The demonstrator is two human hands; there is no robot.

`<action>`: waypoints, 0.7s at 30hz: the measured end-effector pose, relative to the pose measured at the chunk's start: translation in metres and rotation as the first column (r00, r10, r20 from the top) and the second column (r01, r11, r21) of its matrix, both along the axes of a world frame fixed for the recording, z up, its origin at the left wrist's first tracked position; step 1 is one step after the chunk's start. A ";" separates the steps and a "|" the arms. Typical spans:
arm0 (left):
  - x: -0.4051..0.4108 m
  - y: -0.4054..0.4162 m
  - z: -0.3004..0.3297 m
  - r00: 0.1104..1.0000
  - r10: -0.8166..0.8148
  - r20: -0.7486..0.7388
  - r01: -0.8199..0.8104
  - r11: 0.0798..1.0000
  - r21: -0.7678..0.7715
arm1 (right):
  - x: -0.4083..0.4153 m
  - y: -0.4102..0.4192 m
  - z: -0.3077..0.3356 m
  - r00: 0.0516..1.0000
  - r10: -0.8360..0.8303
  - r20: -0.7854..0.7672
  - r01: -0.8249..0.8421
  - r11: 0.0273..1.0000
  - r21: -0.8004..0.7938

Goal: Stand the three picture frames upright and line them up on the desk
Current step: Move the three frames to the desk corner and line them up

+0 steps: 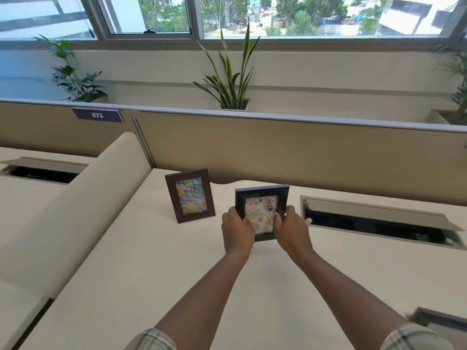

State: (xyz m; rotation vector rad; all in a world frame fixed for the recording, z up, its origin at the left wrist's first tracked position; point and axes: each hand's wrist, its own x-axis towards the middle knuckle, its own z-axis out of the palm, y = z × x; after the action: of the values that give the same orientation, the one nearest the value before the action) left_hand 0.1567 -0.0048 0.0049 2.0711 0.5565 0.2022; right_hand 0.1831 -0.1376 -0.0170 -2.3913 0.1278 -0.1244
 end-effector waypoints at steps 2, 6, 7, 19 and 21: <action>0.017 0.007 -0.001 0.997 0.067 -0.027 -0.067 0.998 -0.003 | 0.024 0.015 -0.001 1.000 0.001 -0.010 -0.001 1.000 0.003; 0.046 0.024 -0.015 0.992 0.118 -0.047 -0.120 0.991 -0.060 | 0.061 0.036 -0.012 0.999 -0.017 -0.041 0.017 1.000 0.015; 0.054 0.030 -0.020 0.991 0.128 -0.042 -0.131 0.989 -0.075 | 0.070 0.041 -0.016 0.999 -0.017 -0.049 0.018 1.000 0.020; 0.103 0.061 -0.064 0.998 0.039 -0.050 -0.045 0.992 -0.114 | 0.133 0.065 -0.054 0.991 0.097 -0.093 -0.086 0.989 0.121; 0.104 0.062 -0.067 0.998 0.032 -0.049 -0.037 0.994 -0.102 | 0.132 0.067 -0.061 0.988 0.113 -0.102 -0.099 0.986 0.137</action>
State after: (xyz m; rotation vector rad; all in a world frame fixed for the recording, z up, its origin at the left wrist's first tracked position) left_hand 0.2603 0.0576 -0.0617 1.9717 0.6193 0.1425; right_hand 0.3147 -0.0703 -0.0776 -2.2673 0.0576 0.0635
